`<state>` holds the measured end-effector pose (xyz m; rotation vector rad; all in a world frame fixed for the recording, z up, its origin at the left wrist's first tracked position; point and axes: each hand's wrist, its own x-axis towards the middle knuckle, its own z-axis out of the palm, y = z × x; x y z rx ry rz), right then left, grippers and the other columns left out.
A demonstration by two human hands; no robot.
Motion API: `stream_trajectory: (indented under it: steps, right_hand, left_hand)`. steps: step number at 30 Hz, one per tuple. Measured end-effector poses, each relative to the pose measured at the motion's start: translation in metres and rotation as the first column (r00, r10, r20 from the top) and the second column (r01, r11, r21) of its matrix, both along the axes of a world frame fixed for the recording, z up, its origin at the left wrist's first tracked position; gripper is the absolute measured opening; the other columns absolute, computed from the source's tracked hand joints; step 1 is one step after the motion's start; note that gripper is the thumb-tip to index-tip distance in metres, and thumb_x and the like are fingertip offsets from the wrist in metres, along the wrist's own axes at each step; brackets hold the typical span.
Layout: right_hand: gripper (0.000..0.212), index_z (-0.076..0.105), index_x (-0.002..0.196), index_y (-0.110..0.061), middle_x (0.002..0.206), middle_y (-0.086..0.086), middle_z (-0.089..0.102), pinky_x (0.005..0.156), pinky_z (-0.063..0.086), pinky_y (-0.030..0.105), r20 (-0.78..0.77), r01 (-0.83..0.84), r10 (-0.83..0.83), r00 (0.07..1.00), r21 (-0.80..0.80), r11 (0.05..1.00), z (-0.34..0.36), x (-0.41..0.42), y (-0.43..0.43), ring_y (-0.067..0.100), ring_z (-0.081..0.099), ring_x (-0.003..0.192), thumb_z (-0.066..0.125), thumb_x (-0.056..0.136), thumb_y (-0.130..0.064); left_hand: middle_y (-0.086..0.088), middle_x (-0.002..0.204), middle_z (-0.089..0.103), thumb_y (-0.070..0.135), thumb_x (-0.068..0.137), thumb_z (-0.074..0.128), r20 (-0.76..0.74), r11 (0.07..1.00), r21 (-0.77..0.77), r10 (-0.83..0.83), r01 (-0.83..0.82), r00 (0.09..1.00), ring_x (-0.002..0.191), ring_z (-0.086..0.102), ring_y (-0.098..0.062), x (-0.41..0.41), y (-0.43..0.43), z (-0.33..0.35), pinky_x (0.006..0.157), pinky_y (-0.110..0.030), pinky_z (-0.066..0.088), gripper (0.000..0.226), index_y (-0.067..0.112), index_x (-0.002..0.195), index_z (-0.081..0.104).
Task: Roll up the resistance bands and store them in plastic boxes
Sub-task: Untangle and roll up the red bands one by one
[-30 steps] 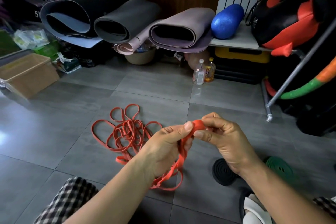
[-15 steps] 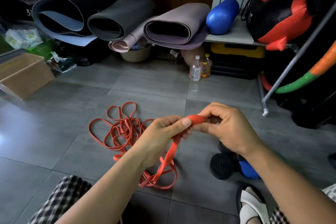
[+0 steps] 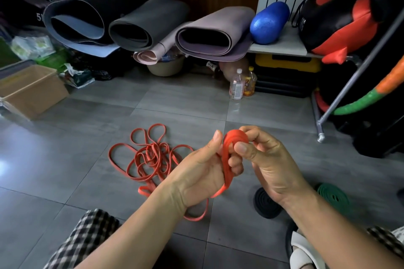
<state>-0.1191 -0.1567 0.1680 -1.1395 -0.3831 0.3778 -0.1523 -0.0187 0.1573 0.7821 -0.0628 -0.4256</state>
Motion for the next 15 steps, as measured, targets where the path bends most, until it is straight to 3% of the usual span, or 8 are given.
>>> stream_trajectory:
  steps: [2, 6, 8, 10, 12, 15]
  right_hand:
    - [0.017, 0.065, 0.058, -0.024, 0.07, -0.009, 0.064, 0.056, 0.05, 0.019, 0.034, -0.009, 0.009, 0.999, -0.01, 1.0, 0.001, 0.0, 0.0, 0.008, 0.064, 0.056, 0.08, 0.052, -0.029]
    - [0.026, 0.069, 0.072, -0.026, 0.067, -0.002, 0.067, 0.062, 0.05, 0.02, 0.084, -0.014, 0.016, 0.996, -0.025, 1.0, -0.003, 0.0, 0.001, 0.01, 0.062, 0.063, 0.081, 0.054, -0.042]
    - [0.029, 0.07, 0.082, -0.032, 0.083, -0.008, 0.063, 0.072, 0.044, 0.014, 0.324, 0.112, -0.021, 0.946, -0.265, 0.958, 0.0, 0.007, -0.006, 0.006, 0.057, 0.077, 0.077, 0.059, -0.05]
    - [0.038, 0.066, 0.096, -0.037, 0.09, -0.009, 0.055, 0.072, 0.039, 0.013, 0.551, 0.244, 0.102, 0.828, -0.518, 0.82, 0.006, 0.014, -0.015, 0.003, 0.05, 0.082, 0.076, 0.061, -0.049]
    - [0.034, 0.067, 0.097, -0.032, 0.087, -0.011, 0.054, 0.068, 0.041, 0.018, 0.608, 0.276, 0.253, 0.752, -0.64, 0.717, 0.009, 0.015, -0.021, 0.008, 0.051, 0.08, 0.076, 0.065, -0.038]
    - [0.017, 0.072, 0.086, -0.023, 0.079, -0.014, 0.054, 0.064, 0.043, 0.022, 0.632, 0.342, 0.332, 0.701, -0.705, 0.621, 0.008, 0.01, -0.02, 0.012, 0.053, 0.076, 0.077, 0.07, -0.027]
  left_hand:
    - [0.006, 0.064, 0.049, 0.045, 0.068, 0.076, 0.024, 1.0, 0.012, 0.027, -0.027, 0.999, 0.064, 0.04, -0.008, 0.0, -0.002, -0.001, 0.07, -0.02, 0.04, 0.048, 0.013, 0.103, 0.07]
    - [0.009, 0.061, 0.053, 0.042, 0.063, 0.08, 0.055, 0.998, 0.043, 0.044, -0.046, 0.998, 0.062, 0.043, -0.004, -0.002, 0.0, 0.004, 0.067, -0.016, 0.04, 0.037, 0.016, 0.088, 0.074]
    - [0.009, 0.057, 0.053, 0.038, 0.06, 0.082, 0.054, 0.983, 0.152, 0.092, -0.099, 0.994, 0.058, 0.042, -0.004, -0.001, 0.005, 0.008, 0.064, -0.017, 0.038, 0.028, 0.016, 0.075, 0.074]
    - [0.006, 0.052, 0.048, 0.034, 0.059, 0.081, 0.074, 0.891, 0.421, 0.152, -0.169, 0.986, 0.055, 0.037, -0.007, -0.001, 0.01, 0.01, 0.061, -0.021, 0.03, 0.02, 0.017, 0.061, 0.07]
    - [0.005, 0.05, 0.042, 0.036, 0.061, 0.077, 0.104, 0.751, 0.638, 0.136, -0.17, 0.985, 0.053, 0.033, -0.008, -0.001, 0.01, 0.012, 0.057, -0.023, 0.025, 0.023, 0.018, 0.056, 0.064]
    - [0.005, 0.05, 0.039, 0.03, 0.073, 0.073, 0.087, 0.646, 0.751, 0.112, -0.139, 0.99, 0.049, 0.034, -0.005, -0.001, 0.004, 0.013, 0.054, -0.016, 0.029, 0.025, 0.015, 0.057, 0.06]
